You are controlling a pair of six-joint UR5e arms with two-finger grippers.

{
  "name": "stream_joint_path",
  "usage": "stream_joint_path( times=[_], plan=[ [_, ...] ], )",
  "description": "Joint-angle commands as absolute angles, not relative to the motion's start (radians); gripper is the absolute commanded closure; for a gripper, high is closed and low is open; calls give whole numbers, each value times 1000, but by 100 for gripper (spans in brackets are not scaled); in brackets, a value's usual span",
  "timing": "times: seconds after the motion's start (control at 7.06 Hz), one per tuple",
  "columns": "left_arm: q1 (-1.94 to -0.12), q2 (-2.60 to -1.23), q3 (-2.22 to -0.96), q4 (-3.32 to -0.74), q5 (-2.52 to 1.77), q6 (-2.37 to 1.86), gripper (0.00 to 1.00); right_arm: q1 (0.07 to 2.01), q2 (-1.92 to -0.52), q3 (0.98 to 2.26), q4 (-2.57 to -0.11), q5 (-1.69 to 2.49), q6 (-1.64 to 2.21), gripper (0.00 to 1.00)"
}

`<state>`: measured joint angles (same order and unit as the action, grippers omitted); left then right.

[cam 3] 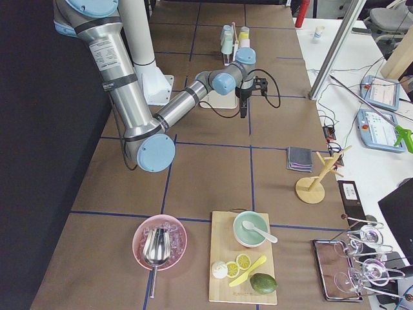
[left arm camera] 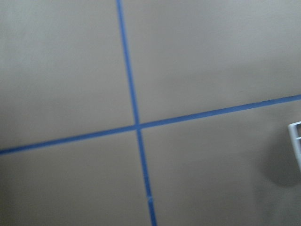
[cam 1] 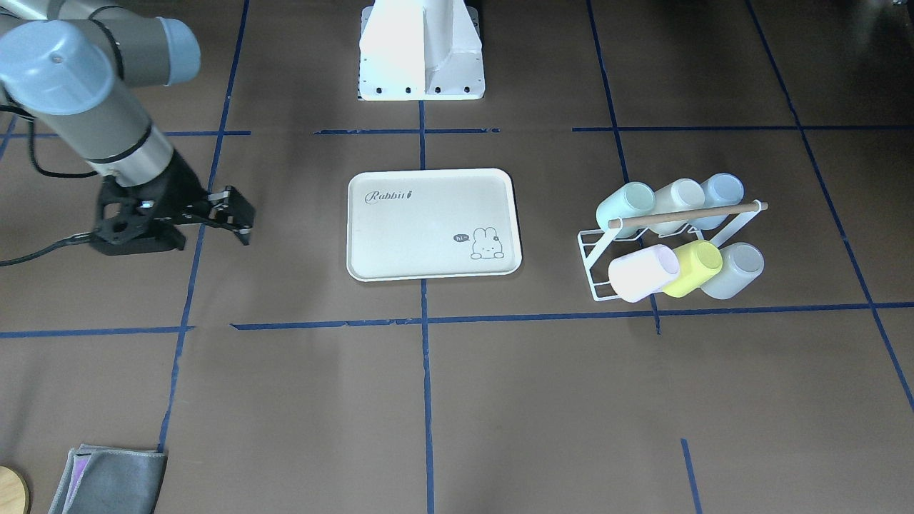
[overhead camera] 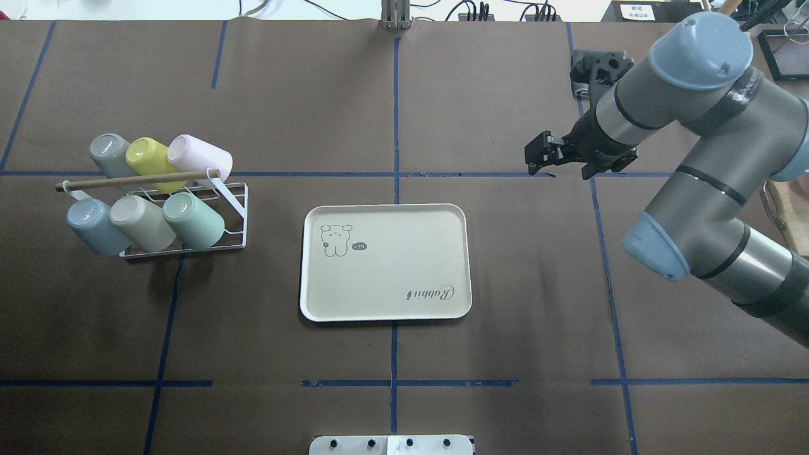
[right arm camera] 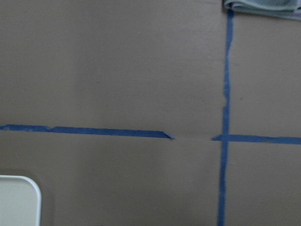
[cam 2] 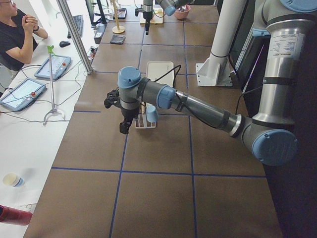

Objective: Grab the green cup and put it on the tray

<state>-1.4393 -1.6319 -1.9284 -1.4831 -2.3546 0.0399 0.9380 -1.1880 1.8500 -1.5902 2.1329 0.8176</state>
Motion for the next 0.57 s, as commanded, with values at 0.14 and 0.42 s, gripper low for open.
stream_joint_path(
  times=[0.14, 0.42],
  plan=[
    [-1244, -1672, -2063, -1477, -2262, 8, 0, 1124, -1328, 1862, -1635, 2230, 458, 0],
    [-1047, -1683, -2231, -1345, -1972, 26, 0, 1231, -1394, 1826, -1632, 2278, 306, 0]
  ],
)
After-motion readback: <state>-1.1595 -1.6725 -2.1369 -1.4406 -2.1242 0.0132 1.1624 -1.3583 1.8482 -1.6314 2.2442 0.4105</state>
